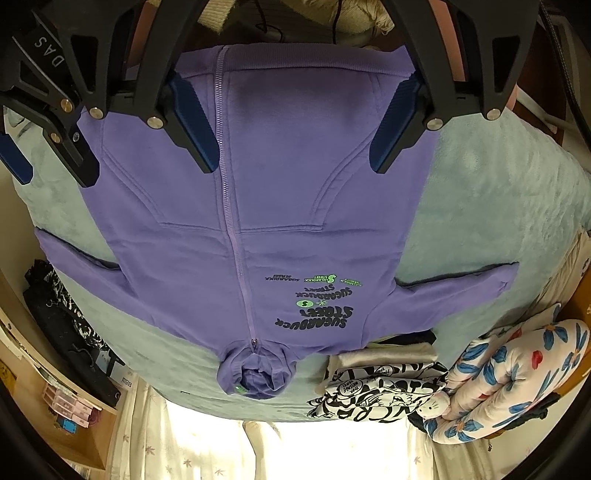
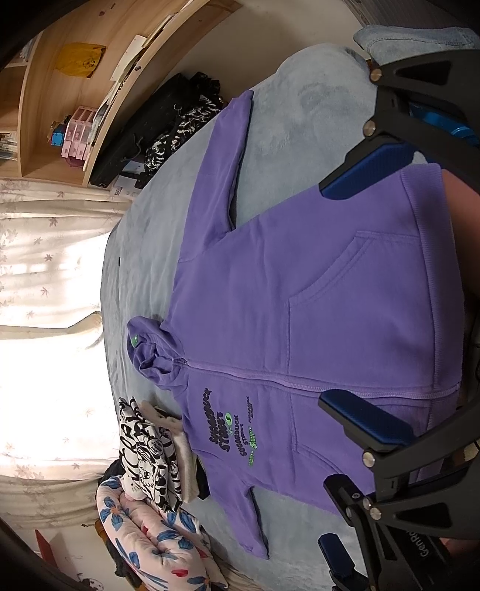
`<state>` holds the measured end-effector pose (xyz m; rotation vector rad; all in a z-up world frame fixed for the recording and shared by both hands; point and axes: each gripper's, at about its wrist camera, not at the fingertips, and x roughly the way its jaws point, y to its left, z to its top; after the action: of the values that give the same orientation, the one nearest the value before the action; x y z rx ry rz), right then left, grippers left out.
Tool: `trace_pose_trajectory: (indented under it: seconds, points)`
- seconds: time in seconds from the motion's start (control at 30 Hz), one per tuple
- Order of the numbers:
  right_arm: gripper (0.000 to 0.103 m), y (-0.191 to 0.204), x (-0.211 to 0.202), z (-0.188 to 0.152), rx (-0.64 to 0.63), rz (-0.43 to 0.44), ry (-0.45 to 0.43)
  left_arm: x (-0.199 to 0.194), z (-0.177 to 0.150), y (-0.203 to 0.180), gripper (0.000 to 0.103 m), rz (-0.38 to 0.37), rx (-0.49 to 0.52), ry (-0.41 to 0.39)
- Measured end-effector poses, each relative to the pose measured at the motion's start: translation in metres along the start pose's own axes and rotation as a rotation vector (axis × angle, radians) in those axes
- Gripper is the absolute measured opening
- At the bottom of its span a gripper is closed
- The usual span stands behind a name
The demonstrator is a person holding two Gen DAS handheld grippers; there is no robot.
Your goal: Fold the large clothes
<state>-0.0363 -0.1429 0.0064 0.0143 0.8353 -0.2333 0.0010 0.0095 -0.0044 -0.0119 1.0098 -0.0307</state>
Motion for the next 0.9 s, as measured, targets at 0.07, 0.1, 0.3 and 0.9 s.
trace_pose_trajectory:
  seconds: [0.07,0.1,0.3,0.9]
  points:
    - [0.103,-0.001,0.0,0.0,0.002,0.003,0.0,0.0,0.0,0.0,0.082,-0.001,0.0,0.0]
    - [0.103,-0.001,0.0,0.001,0.001,0.002,0.0,0.0,0.0,0.0,0.082,0.0,0.001,0.0]
    - [0.103,-0.002,0.001,0.0,0.002,0.004,0.006,0.0,0.0,0.001,0.082,0.0,0.002,0.005]
    - [0.103,-0.011,0.005,0.005,0.018,0.0,-0.002,-0.013,0.015,-0.009,0.083,0.004,0.033,-0.092]
